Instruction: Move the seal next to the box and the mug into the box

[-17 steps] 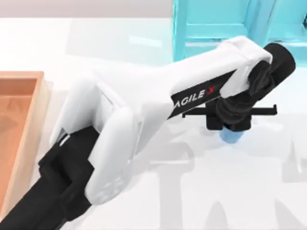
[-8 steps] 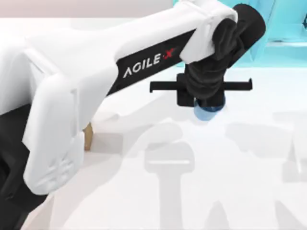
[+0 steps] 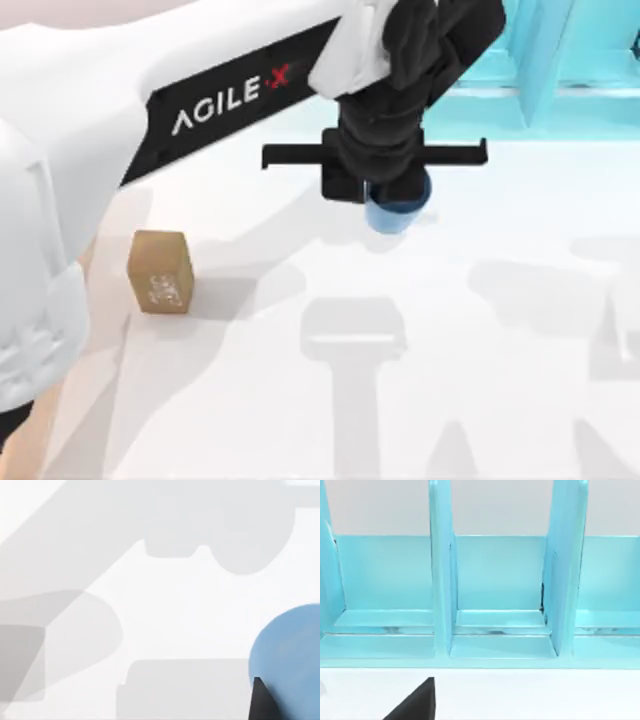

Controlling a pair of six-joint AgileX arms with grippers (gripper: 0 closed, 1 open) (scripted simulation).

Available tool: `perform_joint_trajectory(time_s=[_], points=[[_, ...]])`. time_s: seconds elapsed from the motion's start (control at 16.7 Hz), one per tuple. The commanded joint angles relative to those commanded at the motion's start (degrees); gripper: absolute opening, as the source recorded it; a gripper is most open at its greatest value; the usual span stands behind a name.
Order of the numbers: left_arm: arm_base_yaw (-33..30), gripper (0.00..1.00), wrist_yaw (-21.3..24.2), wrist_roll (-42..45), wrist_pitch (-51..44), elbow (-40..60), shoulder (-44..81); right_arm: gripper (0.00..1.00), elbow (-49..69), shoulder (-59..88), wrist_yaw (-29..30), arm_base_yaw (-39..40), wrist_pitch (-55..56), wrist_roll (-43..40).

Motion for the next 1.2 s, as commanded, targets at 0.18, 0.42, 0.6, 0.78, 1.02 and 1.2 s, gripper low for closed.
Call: perform_joint_trajectory(time_s=[0.18,0.42,0.6,0.78,1.02,1.2], points=[[0.4,0.00,0.1,0.7,-0.1,-0.2,-0.1,1.00,0.0,0.0,0.0,0.0,0.0,0.0],[8.6,0.00,1.9,8.8,-0.9,-5.2,-3.7,1.00,0.0,0.0,0.0,0.0,0.0,0.0],[21.0,0.00,4.3,20.9,-1.7,-12.2,-9.1,1.00,0.0,0.0,0.0,0.0,0.0,0.0],[37.9,0.00,7.4,36.7,-2.3,-21.1,-16.3,1.00,0.0,0.0,0.0,0.0,0.0,0.0],[60.0,0.00,11.4,58.0,-2.4,-34.5,-26.7,1.00,0.0,0.0,0.0,0.0,0.0,0.0],[71.5,0.00,14.0,69.4,-2.2,-43.2,-33.4,1.00,0.0,0.0,0.0,0.0,0.0,0.0]])
